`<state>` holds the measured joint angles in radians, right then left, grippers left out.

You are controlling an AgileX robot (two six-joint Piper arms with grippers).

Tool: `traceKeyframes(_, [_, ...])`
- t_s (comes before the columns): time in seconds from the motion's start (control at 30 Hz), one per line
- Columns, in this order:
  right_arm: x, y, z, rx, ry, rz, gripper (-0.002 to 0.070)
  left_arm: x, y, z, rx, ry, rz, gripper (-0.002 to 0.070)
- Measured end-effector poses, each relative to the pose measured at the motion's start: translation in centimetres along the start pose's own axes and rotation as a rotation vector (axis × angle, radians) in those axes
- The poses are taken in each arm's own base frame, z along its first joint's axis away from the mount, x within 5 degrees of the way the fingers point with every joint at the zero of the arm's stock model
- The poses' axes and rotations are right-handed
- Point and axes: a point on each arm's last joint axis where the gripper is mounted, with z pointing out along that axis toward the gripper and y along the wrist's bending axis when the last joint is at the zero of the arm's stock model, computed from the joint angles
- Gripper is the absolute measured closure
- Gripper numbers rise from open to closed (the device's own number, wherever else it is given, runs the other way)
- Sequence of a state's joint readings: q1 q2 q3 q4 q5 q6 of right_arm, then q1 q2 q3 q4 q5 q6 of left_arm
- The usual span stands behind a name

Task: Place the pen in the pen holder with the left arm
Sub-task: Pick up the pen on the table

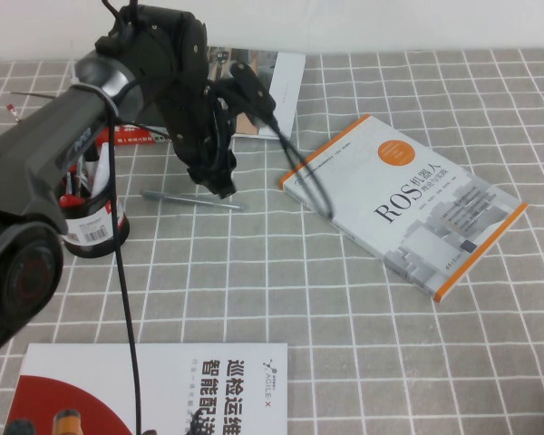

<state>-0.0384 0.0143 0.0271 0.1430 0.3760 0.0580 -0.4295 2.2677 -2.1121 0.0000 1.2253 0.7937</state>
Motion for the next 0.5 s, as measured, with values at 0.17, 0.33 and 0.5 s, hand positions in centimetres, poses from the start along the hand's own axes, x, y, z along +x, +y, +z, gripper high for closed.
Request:
traceKeyframes(0.17, [0.0,0.0,0.0,0.000,0.000,0.000,0.0691,0.0,-0.1,0.1,0.008,0.000,0.127,0.0512])
traceKeyframes(0.33, [0.0,0.0,0.0,0.000,0.000,0.000,0.0692,0.1,0.0,1.5,0.032,0.014,0.125,0.0456])
traceKeyframes(0.5, [0.0,0.0,0.0,0.000,0.000,0.000,0.0691,0.3,0.1,2.4,0.038,0.034,0.127,0.0265])
